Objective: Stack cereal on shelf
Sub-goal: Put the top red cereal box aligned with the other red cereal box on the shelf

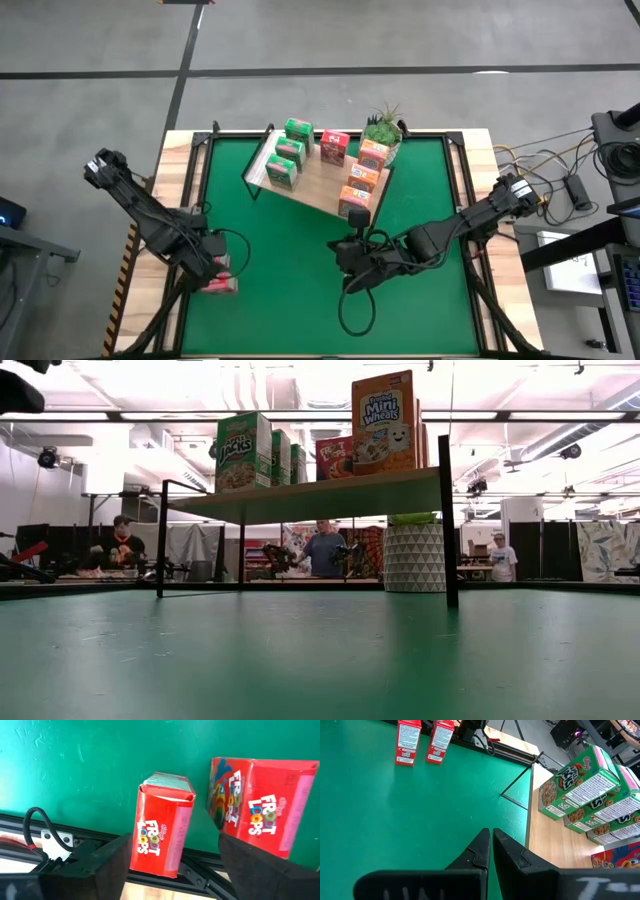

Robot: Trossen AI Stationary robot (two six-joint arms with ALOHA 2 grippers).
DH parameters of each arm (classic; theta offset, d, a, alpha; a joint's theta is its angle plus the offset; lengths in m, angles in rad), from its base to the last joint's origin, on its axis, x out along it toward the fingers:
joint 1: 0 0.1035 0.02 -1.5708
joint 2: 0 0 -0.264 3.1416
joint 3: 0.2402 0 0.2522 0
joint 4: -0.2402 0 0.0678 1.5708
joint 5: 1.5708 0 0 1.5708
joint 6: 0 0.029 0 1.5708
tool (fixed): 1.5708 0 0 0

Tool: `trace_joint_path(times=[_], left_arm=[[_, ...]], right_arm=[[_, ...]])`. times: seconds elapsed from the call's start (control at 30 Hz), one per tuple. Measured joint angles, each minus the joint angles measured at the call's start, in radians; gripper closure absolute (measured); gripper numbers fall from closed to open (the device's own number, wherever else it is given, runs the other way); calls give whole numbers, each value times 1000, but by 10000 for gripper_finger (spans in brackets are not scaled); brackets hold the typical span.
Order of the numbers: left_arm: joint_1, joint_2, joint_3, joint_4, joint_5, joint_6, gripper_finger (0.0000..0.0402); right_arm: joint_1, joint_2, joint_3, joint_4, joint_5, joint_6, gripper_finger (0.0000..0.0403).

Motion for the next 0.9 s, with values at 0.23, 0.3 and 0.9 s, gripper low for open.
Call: trace_joint_path(times=[0.23, 0.3, 0.9], left_arm=[[0, -5, -66, 1, -4, 0, 116], [0, -8, -85, 3, -20, -1, 118], [0, 4, -119, 71, -25, 3, 191]], right_arm=[[4, 0, 0, -3, -2, 1, 392], [5, 0, 0, -6, -3, 8, 392], [4, 0, 0, -8, -3, 13, 392]])
